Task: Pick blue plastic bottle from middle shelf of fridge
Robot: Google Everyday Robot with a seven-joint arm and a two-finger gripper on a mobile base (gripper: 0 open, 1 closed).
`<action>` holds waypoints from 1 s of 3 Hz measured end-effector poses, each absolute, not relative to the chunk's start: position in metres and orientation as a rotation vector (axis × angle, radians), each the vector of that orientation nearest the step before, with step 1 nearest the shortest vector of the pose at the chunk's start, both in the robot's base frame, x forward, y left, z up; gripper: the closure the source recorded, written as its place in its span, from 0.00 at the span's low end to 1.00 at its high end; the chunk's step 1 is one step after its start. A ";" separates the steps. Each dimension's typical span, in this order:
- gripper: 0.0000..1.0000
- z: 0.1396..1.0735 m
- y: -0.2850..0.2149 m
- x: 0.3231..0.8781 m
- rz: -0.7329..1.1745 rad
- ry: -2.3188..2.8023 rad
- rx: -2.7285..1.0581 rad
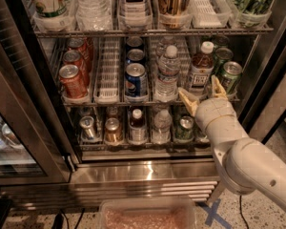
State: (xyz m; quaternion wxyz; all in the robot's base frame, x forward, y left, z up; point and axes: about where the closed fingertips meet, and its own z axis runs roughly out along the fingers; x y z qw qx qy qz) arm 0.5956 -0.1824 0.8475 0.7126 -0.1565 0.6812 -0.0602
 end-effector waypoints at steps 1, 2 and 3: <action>0.29 0.846 -0.187 0.605 -0.145 1.504 -0.336; 0.28 0.848 -0.194 0.614 -0.167 1.492 -0.322; 0.28 0.849 -0.198 0.620 -0.176 1.486 -0.308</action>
Offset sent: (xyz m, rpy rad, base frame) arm 0.0282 -0.0214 0.0010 -0.0118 -0.0406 -0.0615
